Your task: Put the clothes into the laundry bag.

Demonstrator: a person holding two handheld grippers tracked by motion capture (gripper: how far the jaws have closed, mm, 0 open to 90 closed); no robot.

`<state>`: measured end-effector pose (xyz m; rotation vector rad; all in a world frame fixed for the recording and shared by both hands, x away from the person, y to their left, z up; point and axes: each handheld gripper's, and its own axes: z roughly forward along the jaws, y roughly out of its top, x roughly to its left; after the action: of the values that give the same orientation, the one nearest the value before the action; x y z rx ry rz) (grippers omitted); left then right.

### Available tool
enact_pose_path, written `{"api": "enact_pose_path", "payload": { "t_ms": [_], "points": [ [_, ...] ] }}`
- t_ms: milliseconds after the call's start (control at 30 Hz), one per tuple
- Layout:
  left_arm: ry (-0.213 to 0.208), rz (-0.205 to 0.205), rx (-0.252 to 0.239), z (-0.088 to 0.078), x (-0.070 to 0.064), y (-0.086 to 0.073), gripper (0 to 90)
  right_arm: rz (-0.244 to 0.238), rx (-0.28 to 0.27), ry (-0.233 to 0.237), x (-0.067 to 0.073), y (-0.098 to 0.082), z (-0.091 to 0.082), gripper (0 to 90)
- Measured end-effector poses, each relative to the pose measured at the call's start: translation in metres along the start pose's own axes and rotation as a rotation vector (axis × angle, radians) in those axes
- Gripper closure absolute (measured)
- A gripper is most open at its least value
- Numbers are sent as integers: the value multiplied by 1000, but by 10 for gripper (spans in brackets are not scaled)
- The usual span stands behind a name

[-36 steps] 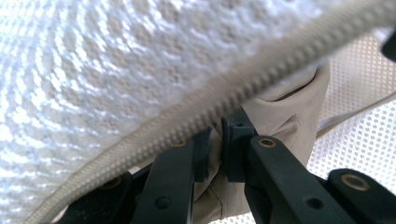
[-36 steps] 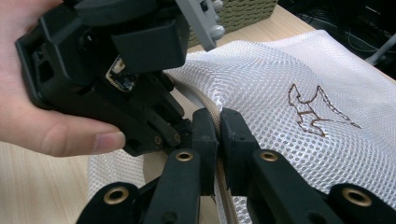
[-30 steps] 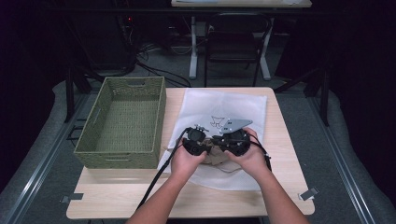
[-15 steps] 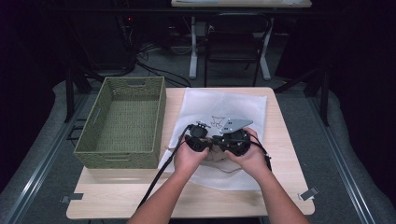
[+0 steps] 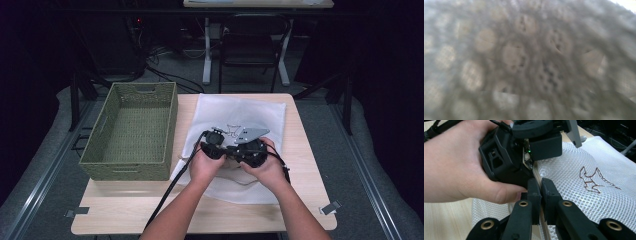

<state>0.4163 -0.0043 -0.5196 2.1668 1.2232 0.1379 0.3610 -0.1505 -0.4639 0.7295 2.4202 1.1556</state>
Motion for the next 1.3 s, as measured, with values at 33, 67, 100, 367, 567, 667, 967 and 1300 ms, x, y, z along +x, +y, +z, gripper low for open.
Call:
{"api": "enact_pose_path", "payload": {
  "t_ms": [33, 67, 100, 367, 567, 667, 967, 1300],
  "points": [
    [2, -7, -6, 1, -1, 0, 835, 0, 0, 0, 0, 0, 0, 862],
    [3, -8, -11, 2, -1, 0, 834, 1, 1, 1, 0, 0, 0, 862],
    [0, -10, -15, 3, -1, -1, 831, 2, 2, -1, 0, 0, 0, 862],
    [7, 4, -19, 4, -1, -2, 749, 11, 7, 5, -1, -2, 2, 863],
    [8, 0, -14, 3, 0, -7, 617, 15, -1, 10, -4, -2, 0, 864],
    [13, 7, -12, 3, -1, -9, 590, 13, -1, 9, -3, -2, 0, 864],
    [17, 24, 0, 1, 0, -14, 557, 23, -12, 9, -6, -2, -3, 865],
    [2, 47, 6, -9, -2, -24, 537, 35, -22, 10, -8, -2, -5, 865]
  ]
}}
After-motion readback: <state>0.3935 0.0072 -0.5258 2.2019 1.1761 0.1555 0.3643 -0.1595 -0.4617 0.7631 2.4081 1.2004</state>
